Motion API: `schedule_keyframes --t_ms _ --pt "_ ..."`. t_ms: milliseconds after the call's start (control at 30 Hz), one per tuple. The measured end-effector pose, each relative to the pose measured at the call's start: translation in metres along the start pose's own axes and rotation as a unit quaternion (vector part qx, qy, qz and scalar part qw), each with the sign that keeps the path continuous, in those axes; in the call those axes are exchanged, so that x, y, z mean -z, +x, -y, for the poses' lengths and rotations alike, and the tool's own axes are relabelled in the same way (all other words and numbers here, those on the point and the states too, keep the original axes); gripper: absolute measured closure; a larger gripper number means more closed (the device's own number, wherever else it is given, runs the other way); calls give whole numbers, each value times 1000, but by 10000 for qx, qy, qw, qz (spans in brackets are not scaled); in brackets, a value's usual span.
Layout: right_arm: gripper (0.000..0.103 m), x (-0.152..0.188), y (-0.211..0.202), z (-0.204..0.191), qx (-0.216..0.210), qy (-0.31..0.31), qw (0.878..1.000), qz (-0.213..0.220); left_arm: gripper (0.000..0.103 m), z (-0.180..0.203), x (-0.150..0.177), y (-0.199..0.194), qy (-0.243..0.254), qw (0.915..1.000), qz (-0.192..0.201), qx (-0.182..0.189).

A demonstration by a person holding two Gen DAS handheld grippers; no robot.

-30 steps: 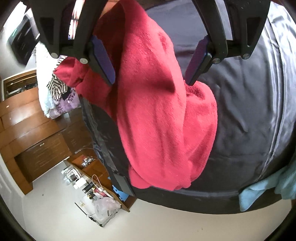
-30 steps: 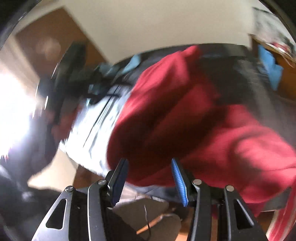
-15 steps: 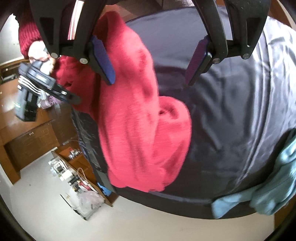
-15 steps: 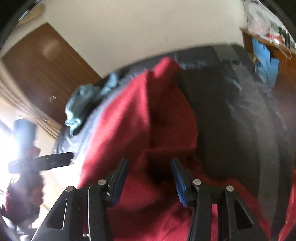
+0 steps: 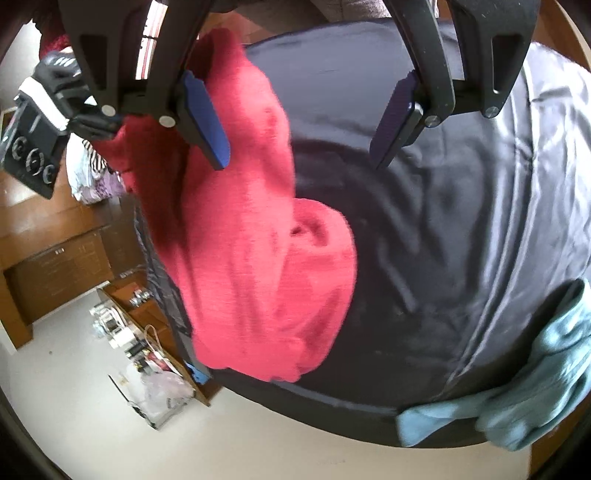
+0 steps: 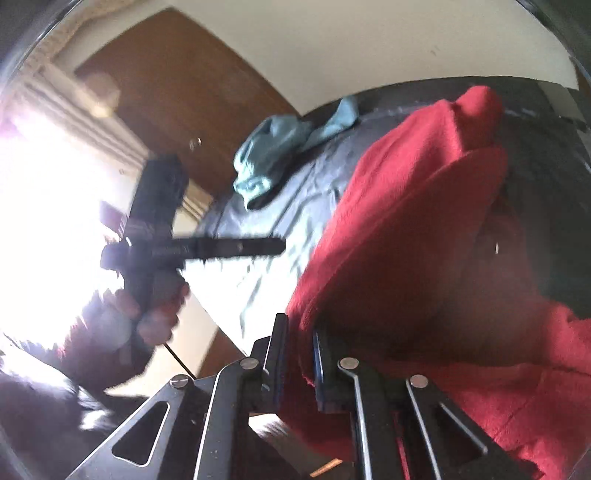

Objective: Fold clothes

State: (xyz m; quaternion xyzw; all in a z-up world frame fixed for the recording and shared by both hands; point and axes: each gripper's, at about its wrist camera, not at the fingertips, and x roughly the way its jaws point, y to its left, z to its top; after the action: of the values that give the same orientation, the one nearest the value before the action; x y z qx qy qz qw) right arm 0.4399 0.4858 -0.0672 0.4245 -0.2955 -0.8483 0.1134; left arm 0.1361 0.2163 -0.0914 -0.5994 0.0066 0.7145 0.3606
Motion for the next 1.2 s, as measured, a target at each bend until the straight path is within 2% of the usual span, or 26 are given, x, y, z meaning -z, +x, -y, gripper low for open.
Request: schedule_keyframes --t_ms 267,367,467,500,533,733,933,1033,1200 --pt "89 18 -4 36 1049 551 9930 21 22 9 2 12 130 9996 -227 64" --pt "81 13 -8 43 1254 612 9902 53 22 9 6 19 88 9992 -371 144" --pt "69 6 -9 51 1358 630 9887 71 22 12 13 28 93 9982 -538 228" --pt "60 4 -8 54 1372 652 9884 62 22 13 15 30 98 9980 -576 256" --pt "58 2 -6 59 1334 713 9885 64 22 15 17 33 99 9976 -615 291" --pt "58 -1 5 92 744 1225 9897 -44 21 17 28 41 76 9961 -774 425" --pt "58 -8 9 93 193 1465 9890 -10 20 5 32 35 -98 9954 -773 555" --pt "57 -7 11 97 98 1506 9885 -139 20 -1 35 35 -175 9948 -793 618" --pt "58 -2 26 101 356 1357 9886 -548 20 1 36 36 -111 9944 -819 663"
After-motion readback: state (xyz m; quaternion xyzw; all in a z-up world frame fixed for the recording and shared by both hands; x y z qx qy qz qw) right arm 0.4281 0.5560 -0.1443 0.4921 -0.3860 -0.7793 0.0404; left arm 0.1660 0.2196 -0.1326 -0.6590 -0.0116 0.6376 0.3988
